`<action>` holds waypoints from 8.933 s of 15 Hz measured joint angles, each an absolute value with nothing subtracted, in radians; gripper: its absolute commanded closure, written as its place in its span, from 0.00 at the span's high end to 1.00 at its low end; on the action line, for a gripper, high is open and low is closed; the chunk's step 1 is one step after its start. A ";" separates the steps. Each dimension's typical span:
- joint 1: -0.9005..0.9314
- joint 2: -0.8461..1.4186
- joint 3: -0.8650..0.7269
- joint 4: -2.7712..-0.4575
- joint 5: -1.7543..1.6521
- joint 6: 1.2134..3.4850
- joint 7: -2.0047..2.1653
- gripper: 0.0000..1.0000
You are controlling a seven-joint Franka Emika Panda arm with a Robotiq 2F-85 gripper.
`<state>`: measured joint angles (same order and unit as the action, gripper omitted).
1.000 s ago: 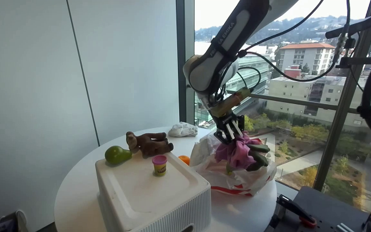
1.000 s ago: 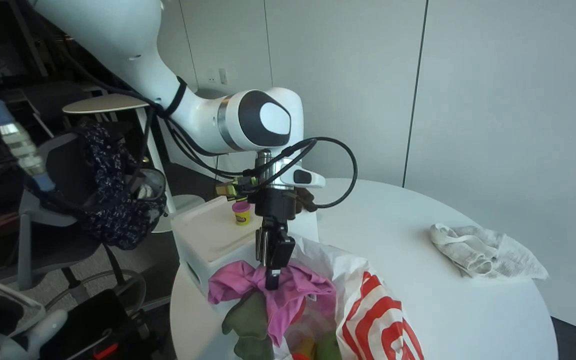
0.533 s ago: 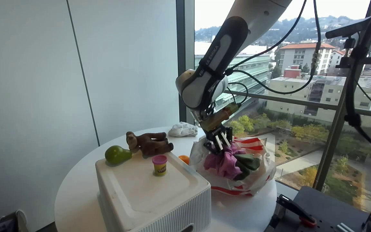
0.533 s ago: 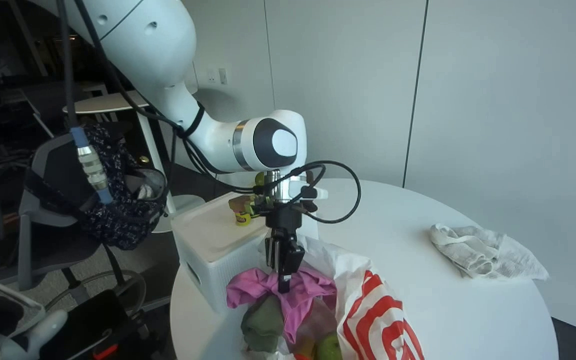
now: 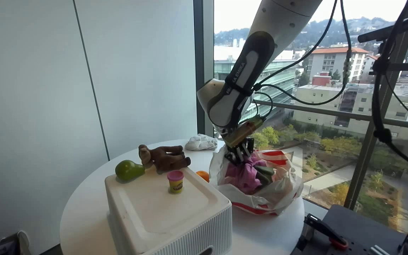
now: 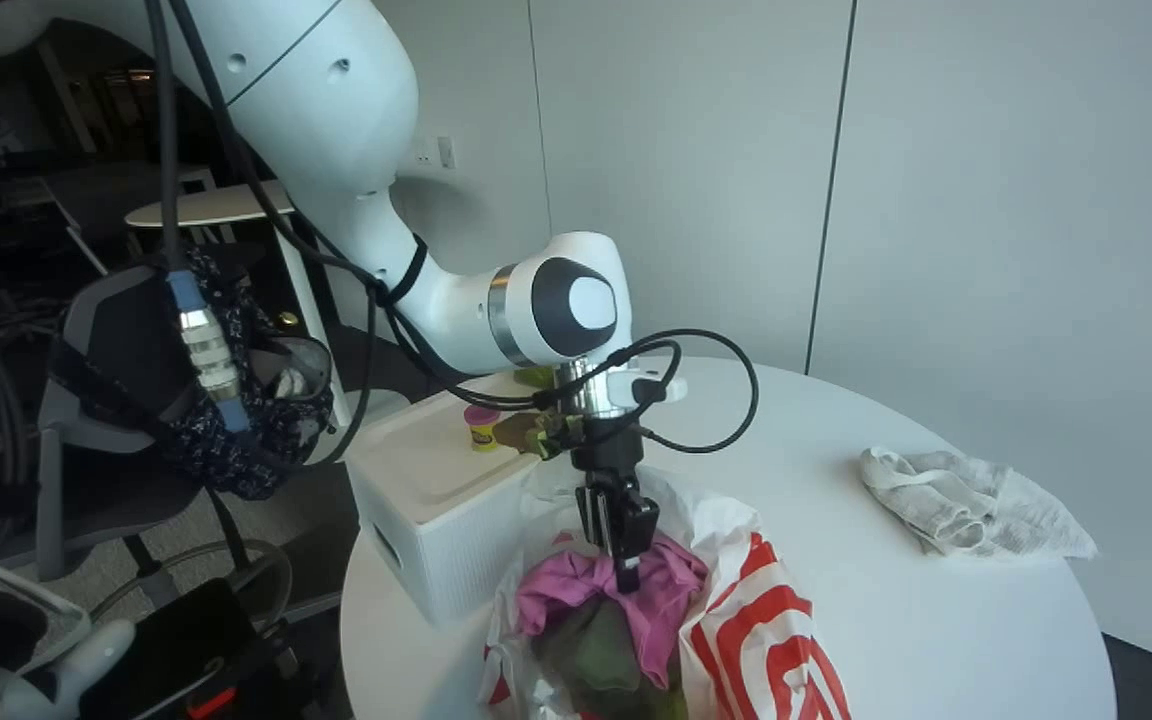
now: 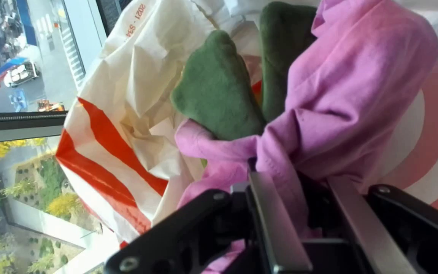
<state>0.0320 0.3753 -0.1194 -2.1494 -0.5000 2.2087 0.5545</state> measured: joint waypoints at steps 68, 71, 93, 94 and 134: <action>0.219 0.168 0.031 -2.210 -0.293 2.438 0.472 0.24; 0.191 0.071 -0.010 -2.243 -0.386 2.334 0.584 0.25; 0.056 0.034 -0.076 -2.382 -0.661 2.422 1.016 1.00; 0.064 -0.005 -0.047 -2.380 -0.634 2.427 0.993 1.00; 0.047 0.088 0.075 -2.300 0.140 2.713 0.193 0.04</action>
<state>0.0469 0.0885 0.0752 -2.3000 0.1400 2.7132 0.1934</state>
